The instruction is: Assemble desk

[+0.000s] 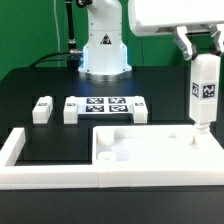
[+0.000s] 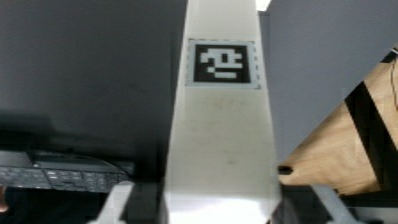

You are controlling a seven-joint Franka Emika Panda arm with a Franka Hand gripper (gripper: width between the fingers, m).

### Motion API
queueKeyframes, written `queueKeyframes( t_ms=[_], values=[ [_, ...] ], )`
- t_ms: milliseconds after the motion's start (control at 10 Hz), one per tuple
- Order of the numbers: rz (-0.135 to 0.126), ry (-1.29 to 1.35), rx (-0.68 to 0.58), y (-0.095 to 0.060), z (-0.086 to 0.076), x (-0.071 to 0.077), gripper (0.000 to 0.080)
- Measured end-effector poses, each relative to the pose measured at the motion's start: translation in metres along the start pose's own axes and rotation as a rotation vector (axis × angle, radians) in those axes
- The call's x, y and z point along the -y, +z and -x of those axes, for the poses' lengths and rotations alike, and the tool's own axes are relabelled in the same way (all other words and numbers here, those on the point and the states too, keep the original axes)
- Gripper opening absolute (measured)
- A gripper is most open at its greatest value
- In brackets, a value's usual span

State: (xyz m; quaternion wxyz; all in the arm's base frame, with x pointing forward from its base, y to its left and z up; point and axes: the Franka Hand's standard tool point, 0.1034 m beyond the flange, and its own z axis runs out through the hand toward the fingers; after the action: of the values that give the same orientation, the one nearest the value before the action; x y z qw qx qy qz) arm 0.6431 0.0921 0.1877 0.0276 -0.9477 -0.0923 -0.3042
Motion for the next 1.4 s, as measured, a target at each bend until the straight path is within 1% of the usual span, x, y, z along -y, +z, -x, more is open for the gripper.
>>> queueKeyframes(
  t_ms=[100,200,300,600,800,1100,1400],
  values=[
    [-0.006,0.002,0.034,0.004,0.002,0.001,0.0285],
    [-0.004,0.001,0.022,0.006,0.001,-0.001,0.0285],
    [-0.004,0.002,0.034,0.013,0.01,-0.001,0.0285],
    [-0.005,0.006,0.052,0.022,0.02,-0.001,0.0285],
    [-0.008,0.005,0.056,0.027,0.021,0.001,0.0285],
    [-0.012,0.004,0.055,0.032,0.019,0.003,0.0285],
    [-0.016,0.002,0.067,0.04,0.025,0.006,0.0285]
  ],
)
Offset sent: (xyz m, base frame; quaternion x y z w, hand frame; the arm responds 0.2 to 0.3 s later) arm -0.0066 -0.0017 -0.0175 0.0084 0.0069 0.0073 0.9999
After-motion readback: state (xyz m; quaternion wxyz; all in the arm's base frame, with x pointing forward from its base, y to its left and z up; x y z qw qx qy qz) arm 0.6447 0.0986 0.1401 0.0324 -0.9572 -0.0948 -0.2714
